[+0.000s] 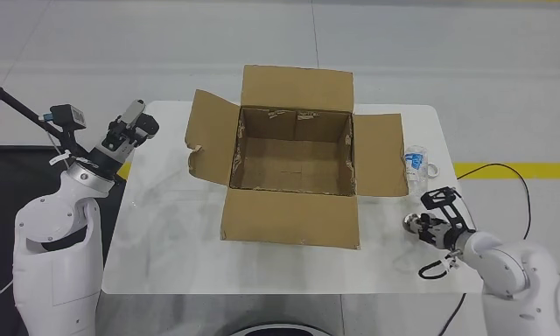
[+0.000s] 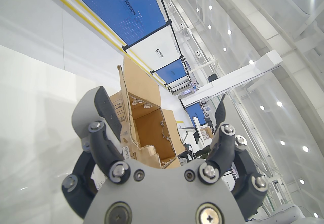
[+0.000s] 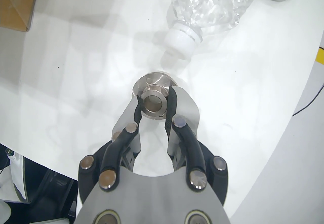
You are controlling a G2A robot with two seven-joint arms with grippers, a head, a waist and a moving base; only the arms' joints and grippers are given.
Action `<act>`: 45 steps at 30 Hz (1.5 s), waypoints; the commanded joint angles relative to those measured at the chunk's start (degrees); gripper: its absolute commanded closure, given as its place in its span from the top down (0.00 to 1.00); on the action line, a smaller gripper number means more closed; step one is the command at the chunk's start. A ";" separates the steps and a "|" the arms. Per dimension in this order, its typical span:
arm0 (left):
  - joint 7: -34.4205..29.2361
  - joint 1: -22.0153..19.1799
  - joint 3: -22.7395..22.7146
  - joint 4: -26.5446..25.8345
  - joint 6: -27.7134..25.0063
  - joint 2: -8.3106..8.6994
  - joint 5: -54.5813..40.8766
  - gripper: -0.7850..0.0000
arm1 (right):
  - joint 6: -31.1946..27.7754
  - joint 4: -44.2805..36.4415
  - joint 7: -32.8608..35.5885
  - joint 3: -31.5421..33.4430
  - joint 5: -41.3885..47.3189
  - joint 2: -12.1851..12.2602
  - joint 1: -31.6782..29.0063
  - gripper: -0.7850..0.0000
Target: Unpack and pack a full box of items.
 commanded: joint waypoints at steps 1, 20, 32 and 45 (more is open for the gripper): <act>0.00 0.00 0.00 0.00 0.00 0.00 0.00 1.00 | -0.69 -1.19 -1.31 1.13 1.86 0.12 -0.99 1.00; -8.03 5.12 0.27 -3.90 -1.29 1.72 10.39 1.00 | -11.03 -13.28 -8.03 5.93 19.89 2.04 -0.88 1.00; -6.66 16.05 3.48 -13.59 -3.59 2.36 17.53 1.00 | -14.38 -11.47 -12.08 4.23 20.95 3.08 0.64 1.00; 11.51 23.70 6.75 -18.81 -6.03 1.74 23.31 1.00 | -24.89 -9.66 -19.30 5.98 19.70 4.22 -2.41 0.00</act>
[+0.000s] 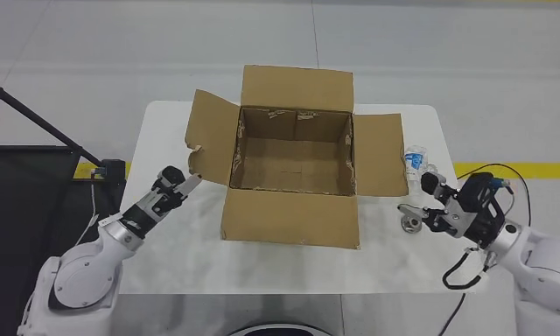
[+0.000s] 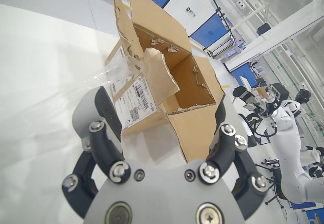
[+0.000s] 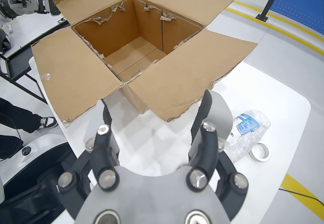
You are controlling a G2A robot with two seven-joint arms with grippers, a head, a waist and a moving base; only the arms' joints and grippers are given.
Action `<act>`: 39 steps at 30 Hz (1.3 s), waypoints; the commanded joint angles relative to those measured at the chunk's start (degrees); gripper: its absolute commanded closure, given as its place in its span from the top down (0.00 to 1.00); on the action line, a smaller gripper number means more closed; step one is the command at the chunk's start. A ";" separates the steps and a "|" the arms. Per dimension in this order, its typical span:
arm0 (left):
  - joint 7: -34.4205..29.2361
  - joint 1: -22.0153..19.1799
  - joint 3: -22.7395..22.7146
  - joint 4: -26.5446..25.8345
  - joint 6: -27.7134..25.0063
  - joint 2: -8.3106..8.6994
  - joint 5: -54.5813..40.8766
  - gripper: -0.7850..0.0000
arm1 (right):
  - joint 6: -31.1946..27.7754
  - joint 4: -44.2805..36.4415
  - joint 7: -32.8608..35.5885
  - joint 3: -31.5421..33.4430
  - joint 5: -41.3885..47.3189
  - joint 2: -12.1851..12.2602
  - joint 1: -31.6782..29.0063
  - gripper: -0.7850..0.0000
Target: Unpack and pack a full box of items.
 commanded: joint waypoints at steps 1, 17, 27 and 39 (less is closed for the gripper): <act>1.61 0.37 0.50 -0.19 0.10 -0.02 1.14 1.00 | -0.29 -0.23 -0.69 -0.07 -0.62 0.12 -0.35 0.00; 9.87 2.97 2.46 -0.15 -1.17 -0.18 3.90 1.00 | 0.78 -6.84 -10.16 0.53 -10.64 0.25 -6.61 0.24; 10.05 2.92 2.46 -0.25 -1.09 -0.19 4.01 1.00 | 0.78 -6.84 -10.16 0.53 -10.64 0.25 -6.61 1.00; 19.51 2.96 7.58 -3.31 9.96 -0.88 14.72 0.79 | 1.85 -6.52 -11.50 -0.09 -11.59 0.31 -6.75 1.00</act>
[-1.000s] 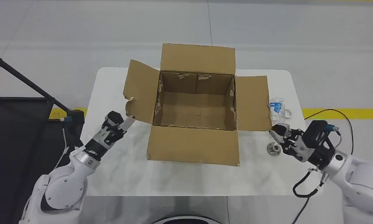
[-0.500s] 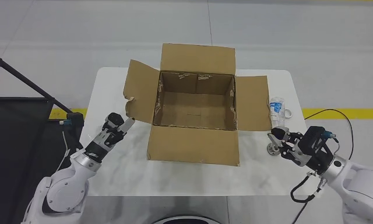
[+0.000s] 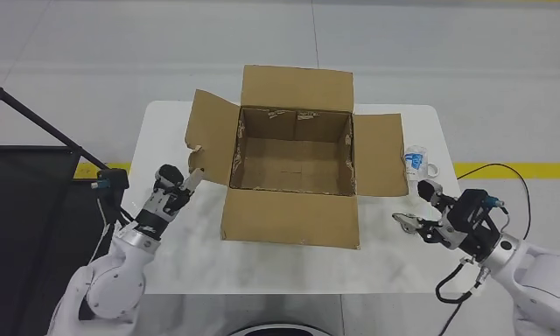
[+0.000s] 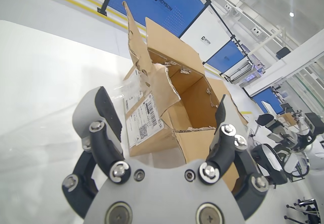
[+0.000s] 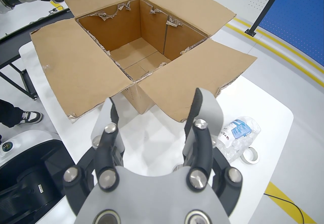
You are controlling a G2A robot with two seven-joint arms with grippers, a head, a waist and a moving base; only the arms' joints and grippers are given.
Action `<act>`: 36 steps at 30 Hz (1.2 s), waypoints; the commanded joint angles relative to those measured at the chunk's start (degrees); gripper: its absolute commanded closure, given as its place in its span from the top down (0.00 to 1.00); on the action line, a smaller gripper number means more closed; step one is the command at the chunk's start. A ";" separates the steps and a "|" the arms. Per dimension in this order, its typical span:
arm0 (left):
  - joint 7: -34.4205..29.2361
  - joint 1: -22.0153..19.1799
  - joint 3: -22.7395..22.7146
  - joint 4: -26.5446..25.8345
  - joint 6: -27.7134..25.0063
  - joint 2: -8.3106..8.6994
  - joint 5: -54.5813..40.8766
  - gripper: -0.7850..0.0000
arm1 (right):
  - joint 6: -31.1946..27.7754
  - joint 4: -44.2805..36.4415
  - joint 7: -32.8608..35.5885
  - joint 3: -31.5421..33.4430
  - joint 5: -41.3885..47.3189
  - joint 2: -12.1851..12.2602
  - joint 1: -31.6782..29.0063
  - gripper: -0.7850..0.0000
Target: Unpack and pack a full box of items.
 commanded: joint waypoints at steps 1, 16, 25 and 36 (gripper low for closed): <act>0.35 -0.46 0.82 0.02 1.73 -0.06 1.60 0.70 | 0.09 0.31 -0.55 -0.25 -0.34 0.08 0.07 1.00; 2.75 -1.73 4.51 -0.07 7.56 -0.38 8.27 0.35 | -0.61 2.77 -1.65 -1.13 -1.01 0.99 1.43 1.00; 4.09 -0.40 3.81 -0.41 7.68 -0.47 7.90 0.00 | -1.05 3.22 -1.38 -1.47 -0.41 1.59 2.18 1.00; 4.36 2.26 1.65 -1.16 5.35 -0.44 4.80 0.00 | 0.04 2.63 1.14 -2.87 0.43 2.36 3.67 1.00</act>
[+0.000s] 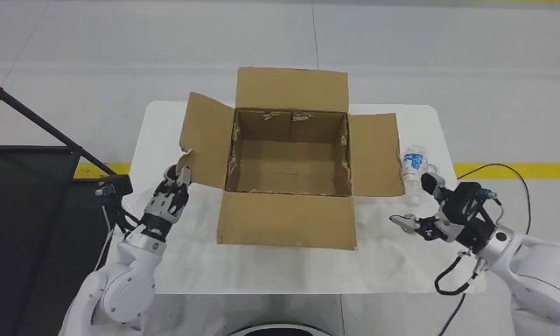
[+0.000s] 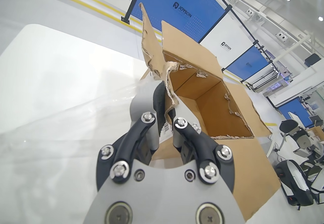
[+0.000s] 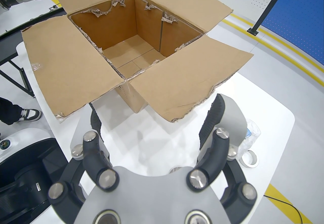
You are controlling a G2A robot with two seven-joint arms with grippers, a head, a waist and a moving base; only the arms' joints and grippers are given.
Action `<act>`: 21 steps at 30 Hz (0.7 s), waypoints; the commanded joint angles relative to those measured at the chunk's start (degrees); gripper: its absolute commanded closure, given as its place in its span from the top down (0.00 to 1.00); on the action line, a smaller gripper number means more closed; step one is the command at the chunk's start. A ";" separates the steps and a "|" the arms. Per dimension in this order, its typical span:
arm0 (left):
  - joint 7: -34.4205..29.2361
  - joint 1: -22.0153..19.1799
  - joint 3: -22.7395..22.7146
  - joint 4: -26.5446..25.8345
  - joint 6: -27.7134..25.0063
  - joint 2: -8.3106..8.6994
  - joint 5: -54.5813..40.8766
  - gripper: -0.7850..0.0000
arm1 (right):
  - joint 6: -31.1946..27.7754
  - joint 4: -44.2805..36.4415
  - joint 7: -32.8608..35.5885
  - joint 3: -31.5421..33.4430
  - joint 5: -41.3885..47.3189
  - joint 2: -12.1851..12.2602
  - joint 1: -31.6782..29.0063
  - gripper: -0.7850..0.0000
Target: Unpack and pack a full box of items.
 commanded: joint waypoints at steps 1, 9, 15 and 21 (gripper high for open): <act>-0.10 0.46 -0.47 0.06 -0.55 0.01 -0.88 0.00 | 0.43 -0.09 0.64 -0.23 0.02 0.13 0.31 1.00; 0.57 2.34 -2.51 0.34 -2.64 0.07 -2.56 0.00 | 5.06 -1.48 3.93 -1.16 -0.98 0.58 1.08 1.00; 0.99 3.15 -3.49 0.19 -4.09 0.09 -3.19 1.00 | 8.12 -2.14 7.74 -0.68 0.42 0.93 -0.16 1.00; 1.11 3.38 -3.60 0.13 -4.60 0.10 -3.23 1.00 | 8.36 -2.13 8.29 -0.69 0.74 0.96 -0.24 1.00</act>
